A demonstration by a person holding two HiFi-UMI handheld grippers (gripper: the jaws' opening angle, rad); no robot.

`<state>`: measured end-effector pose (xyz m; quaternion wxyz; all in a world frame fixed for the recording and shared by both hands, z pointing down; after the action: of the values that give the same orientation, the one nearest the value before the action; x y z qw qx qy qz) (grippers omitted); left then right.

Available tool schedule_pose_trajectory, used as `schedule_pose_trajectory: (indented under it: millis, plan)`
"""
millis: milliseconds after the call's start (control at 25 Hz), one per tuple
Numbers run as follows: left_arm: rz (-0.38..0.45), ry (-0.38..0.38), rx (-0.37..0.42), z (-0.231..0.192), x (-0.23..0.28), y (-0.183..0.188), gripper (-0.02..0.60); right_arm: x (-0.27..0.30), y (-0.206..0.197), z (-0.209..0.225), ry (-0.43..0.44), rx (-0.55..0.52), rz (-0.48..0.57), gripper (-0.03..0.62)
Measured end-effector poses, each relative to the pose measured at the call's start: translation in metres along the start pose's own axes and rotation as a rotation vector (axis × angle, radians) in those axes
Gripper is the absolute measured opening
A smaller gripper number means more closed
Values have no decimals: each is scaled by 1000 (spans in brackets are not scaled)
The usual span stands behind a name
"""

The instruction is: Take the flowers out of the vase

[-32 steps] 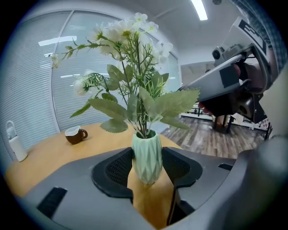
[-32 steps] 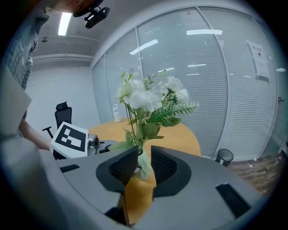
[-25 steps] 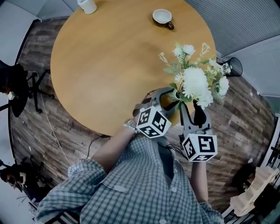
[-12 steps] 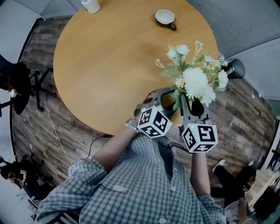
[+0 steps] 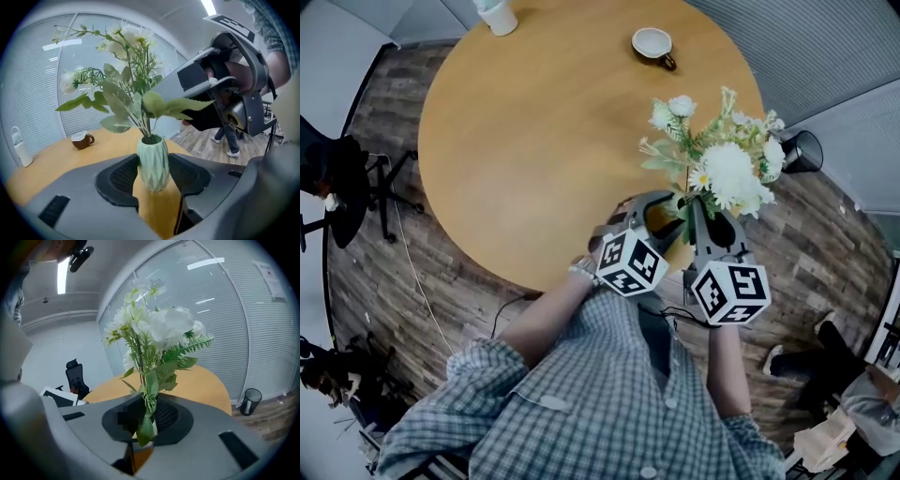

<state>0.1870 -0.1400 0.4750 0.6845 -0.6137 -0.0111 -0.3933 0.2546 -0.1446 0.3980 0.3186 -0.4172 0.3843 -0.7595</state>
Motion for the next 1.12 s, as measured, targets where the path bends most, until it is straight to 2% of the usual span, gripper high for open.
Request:
schedule_pose_trajectory:
  millis: [440, 720, 1120]
  plan:
    - [-6, -4, -3, -2, -3, -3, 219, -13, 31, 0, -7, 22, 79, 37]
    - [-10, -8, -8, -7, 4, 15, 219, -26, 75, 1, 0, -24, 123, 37]
    - [-9, -9, -8, -4, -1, -1, 219, -36, 106, -18, 34, -28, 176, 37]
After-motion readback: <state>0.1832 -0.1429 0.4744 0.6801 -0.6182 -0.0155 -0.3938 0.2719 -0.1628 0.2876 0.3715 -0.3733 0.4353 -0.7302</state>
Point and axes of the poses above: the fingertips, and each gripper's own axes: x forward along the fingers, z to its right, y out of its top, the point moved 5 cm from there along -x, backward along the fingers, and after that the axes turned 8 degrees about x, right-handed, at the moved point
